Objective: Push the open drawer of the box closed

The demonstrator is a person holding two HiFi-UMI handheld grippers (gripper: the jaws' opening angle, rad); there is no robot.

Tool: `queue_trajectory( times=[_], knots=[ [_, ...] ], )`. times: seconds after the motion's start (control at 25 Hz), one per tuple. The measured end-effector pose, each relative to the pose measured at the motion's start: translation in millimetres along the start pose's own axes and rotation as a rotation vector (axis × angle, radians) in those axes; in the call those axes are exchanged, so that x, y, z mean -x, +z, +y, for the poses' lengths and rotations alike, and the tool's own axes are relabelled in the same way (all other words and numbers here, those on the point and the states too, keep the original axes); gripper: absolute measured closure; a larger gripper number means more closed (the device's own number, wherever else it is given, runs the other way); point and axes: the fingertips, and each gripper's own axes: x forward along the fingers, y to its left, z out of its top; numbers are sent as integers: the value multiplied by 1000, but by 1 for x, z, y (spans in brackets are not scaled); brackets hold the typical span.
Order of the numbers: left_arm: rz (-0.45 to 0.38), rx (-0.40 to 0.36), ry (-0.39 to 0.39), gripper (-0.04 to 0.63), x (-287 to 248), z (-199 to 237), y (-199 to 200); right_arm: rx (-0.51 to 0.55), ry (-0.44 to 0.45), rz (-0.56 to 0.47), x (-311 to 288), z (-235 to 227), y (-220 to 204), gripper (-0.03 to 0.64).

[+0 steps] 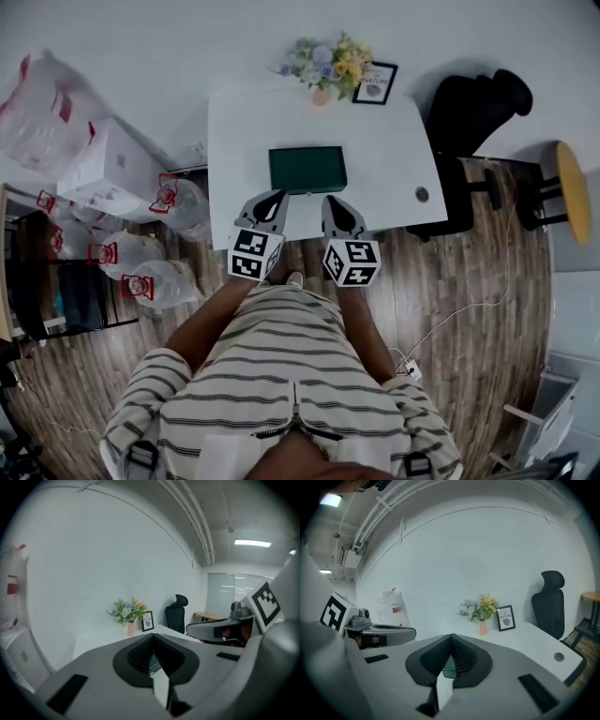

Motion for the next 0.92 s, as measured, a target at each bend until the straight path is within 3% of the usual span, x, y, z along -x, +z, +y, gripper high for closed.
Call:
queue_trajectory(
  times=[0.52, 0.92],
  knots=[
    [-84, 14, 34, 594, 3, 0, 15, 19, -14, -86, 10, -8, 20, 609],
    [-104, 2, 40, 594, 9, -5, 15, 11, -13, -107, 15, -8, 19, 609]
  ],
)
